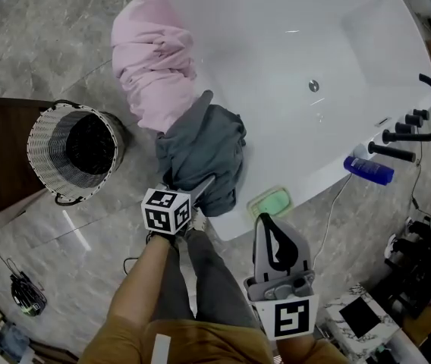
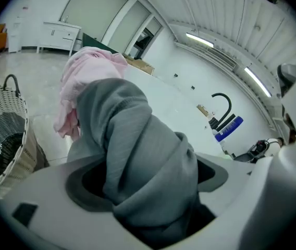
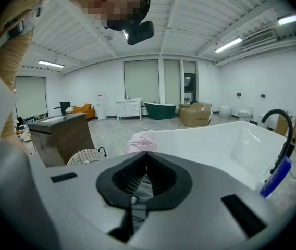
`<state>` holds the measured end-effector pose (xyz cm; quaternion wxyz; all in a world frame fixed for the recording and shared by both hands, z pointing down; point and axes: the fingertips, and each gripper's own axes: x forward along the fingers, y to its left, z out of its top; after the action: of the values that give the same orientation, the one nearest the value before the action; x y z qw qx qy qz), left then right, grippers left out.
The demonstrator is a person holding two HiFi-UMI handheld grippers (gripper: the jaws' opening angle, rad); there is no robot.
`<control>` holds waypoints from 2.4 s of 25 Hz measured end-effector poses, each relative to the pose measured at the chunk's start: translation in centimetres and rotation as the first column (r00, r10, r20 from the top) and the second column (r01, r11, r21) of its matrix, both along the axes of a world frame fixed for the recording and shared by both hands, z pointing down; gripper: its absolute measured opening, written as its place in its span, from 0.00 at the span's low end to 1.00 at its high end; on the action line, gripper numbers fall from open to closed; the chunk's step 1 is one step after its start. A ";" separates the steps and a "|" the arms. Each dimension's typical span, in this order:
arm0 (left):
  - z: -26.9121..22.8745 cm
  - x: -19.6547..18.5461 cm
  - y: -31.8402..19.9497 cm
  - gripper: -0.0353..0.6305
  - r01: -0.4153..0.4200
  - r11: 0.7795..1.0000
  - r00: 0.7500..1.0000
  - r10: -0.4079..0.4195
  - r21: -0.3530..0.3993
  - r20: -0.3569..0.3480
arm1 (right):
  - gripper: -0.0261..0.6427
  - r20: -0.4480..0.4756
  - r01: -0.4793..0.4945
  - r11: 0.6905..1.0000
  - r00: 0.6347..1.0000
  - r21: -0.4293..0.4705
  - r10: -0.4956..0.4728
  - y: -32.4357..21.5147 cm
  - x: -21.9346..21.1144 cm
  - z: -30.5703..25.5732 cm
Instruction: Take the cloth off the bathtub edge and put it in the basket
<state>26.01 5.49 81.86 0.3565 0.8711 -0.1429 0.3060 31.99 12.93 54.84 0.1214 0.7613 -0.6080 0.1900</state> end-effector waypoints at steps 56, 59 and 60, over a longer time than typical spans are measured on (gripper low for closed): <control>-65.3 -18.6 -2.5 0.20 0.458 0.533 0.835 0.015 0.711 -0.550 | 0.05 -0.216 0.164 0.887 0.973 0.432 -0.075 -1.2 -8.4 -33.7; -66.3 -19.9 -2.4 0.20 0.488 0.501 0.825 0.002 0.714 -0.565 | 0.05 -0.221 0.185 0.880 0.971 0.438 -0.094 -1.5 -9.0 -33.8; -66.6 -20.2 -2.3 0.20 0.495 0.493 0.823 -0.003 0.715 -0.568 | 0.05 -0.222 0.190 0.877 0.970 0.440 -0.099 -1.4 -9.1 -34.0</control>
<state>5.85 3.16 15.29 -0.0414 0.9470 -0.3048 -0.0931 22.91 11.54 20.87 0.0106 0.7354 -0.6761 -0.0433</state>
